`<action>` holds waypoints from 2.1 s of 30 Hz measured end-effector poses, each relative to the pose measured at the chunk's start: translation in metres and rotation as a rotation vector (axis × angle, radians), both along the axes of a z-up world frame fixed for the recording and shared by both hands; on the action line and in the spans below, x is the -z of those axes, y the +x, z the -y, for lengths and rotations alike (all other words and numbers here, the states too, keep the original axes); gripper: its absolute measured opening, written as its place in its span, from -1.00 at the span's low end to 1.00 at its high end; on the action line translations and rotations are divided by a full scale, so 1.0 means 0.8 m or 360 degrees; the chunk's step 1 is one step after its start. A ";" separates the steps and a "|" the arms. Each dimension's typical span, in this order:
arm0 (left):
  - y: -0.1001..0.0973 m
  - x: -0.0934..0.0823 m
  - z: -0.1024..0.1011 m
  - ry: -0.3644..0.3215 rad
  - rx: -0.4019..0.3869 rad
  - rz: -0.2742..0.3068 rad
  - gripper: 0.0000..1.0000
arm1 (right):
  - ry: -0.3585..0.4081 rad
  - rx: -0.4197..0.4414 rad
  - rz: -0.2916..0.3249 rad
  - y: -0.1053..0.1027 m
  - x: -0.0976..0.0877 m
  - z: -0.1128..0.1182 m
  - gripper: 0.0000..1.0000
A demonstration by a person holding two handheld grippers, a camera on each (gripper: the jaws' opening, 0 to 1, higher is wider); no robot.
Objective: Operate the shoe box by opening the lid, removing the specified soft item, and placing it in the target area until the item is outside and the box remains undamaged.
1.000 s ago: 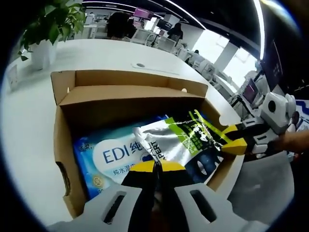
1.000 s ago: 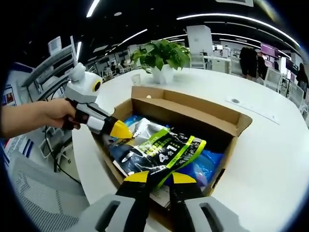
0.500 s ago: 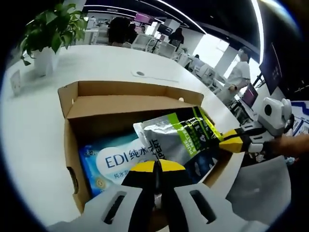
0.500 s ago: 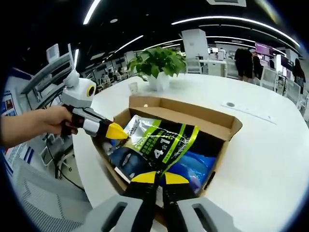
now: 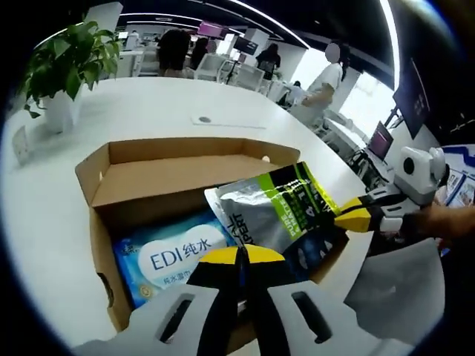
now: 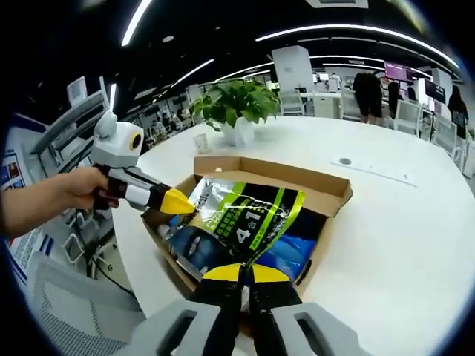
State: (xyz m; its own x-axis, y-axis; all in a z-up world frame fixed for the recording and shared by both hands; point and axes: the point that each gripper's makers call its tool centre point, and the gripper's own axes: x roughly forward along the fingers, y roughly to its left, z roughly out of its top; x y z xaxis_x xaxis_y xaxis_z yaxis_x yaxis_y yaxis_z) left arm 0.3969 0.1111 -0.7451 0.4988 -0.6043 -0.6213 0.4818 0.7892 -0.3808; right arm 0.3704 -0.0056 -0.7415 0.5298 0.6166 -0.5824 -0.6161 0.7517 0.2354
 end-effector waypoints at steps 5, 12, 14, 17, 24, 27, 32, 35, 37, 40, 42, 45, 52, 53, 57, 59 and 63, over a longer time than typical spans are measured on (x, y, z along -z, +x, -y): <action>0.000 -0.004 0.010 -0.0003 0.0028 0.0007 -1.00 | 0.0007 0.0022 -0.0010 -0.002 -0.002 0.011 -1.00; -0.001 -0.008 0.026 0.0009 0.0069 0.0005 -1.00 | 0.0017 0.0050 -0.0026 -0.002 -0.007 0.026 -1.00; -0.001 -0.009 0.029 0.0016 0.0077 0.0001 -1.00 | 0.0019 0.0053 -0.0030 -0.003 -0.008 0.029 -1.00; 0.001 -0.010 0.035 0.0011 0.0071 0.0001 -1.00 | 0.0015 0.0060 -0.0029 -0.005 -0.010 0.035 -1.00; 0.000 -0.013 0.053 0.0008 0.0091 -0.0003 -1.00 | 0.0018 0.0093 -0.0046 -0.005 -0.011 0.054 -1.00; 0.001 -0.016 0.061 -0.0005 0.0094 -0.0003 -1.00 | 0.0020 0.0108 -0.0054 -0.004 -0.011 0.062 -1.00; 0.002 -0.020 0.075 -0.0015 0.0101 -0.0001 -1.00 | 0.0015 0.0132 -0.0061 -0.003 -0.013 0.076 -1.00; 0.004 -0.021 0.083 -0.0016 0.0105 0.0001 -1.00 | 0.0009 0.0146 -0.0061 -0.002 -0.013 0.085 -1.00; 0.005 -0.022 0.089 -0.0016 0.0110 0.0002 -1.00 | 0.0004 0.0154 -0.0061 -0.002 -0.014 0.090 -1.00; 0.007 -0.024 0.098 -0.0016 0.0119 0.0007 -1.00 | 0.0000 0.0172 -0.0062 -0.002 -0.014 0.099 -1.00; 0.009 -0.025 0.105 -0.0015 0.0130 0.0010 -1.00 | -0.0002 0.0186 -0.0063 -0.001 -0.015 0.106 -1.00; 0.014 -0.023 0.112 -0.0014 0.0148 0.0013 -1.00 | -0.0004 0.0205 -0.0064 -0.001 -0.015 0.115 -1.00; 0.017 -0.021 0.132 -0.0008 0.0193 0.0009 -1.00 | -0.0006 0.0251 -0.0067 -0.001 -0.014 0.136 -1.00; 0.015 -0.021 0.137 -0.0006 0.0200 0.0010 -1.00 | -0.0006 0.0260 -0.0067 -0.001 -0.015 0.140 -1.00; 0.016 -0.020 0.147 -0.0005 0.0220 0.0005 -1.00 | -0.0010 0.0292 -0.0068 0.000 -0.012 0.151 -1.00; 0.016 -0.019 0.153 -0.0008 0.0227 0.0000 -1.00 | -0.0010 0.0304 -0.0072 0.001 -0.011 0.156 -1.00; 0.017 -0.017 0.163 -0.0008 0.0241 -0.0005 -1.00 | -0.0010 0.0332 -0.0076 0.002 -0.008 0.166 -1.00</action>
